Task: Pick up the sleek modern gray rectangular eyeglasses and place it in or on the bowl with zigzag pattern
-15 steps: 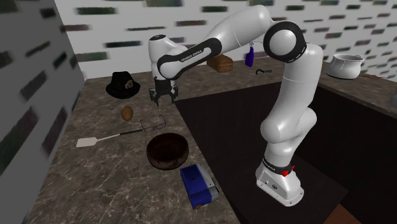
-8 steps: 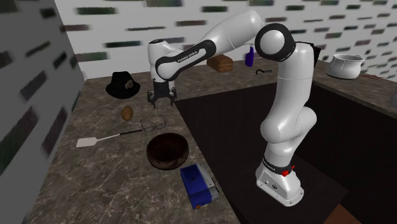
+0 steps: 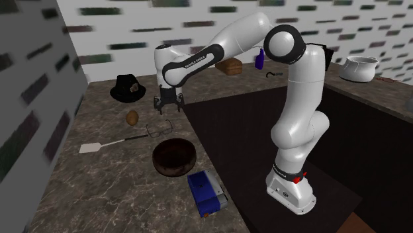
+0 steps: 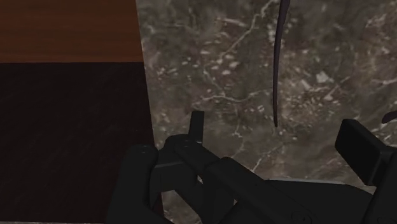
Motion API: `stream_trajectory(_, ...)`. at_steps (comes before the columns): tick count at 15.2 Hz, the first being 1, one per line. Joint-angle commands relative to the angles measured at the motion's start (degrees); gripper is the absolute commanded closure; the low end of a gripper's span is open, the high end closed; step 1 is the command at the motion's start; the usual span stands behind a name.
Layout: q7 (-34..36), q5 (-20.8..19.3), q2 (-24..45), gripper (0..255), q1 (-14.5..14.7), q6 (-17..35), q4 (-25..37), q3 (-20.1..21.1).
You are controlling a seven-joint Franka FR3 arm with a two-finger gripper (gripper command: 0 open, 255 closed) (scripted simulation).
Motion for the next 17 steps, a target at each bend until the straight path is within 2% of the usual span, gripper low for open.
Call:
stream_trajectory(1, 0.00, 0.00, 0.00, 0, 0.00, 0.00, 0.00, 0.00)
stream_trajectory(2, 0.00, 0.00, 0.00, 255, 0.00, 0.00, 0.00, 0.00)
stream_trajectory(11, 0.00, 0.00, 0.00, 255, 0.00, 0.00, 0.00, 0.00)
stream_trajectory(12, 0.00, 0.00, 0.00, 0, 0.00, 0.00, 0.00, 0.00)
stream_trajectory(15, 6.06, -8.84, -6.06, 0, 3.57, 6.88, -9.10, 1.22)
stream_trajectory(17, 7.74, -11.18, -6.19, 0, 4.12, 8.28, -10.51, 1.32)
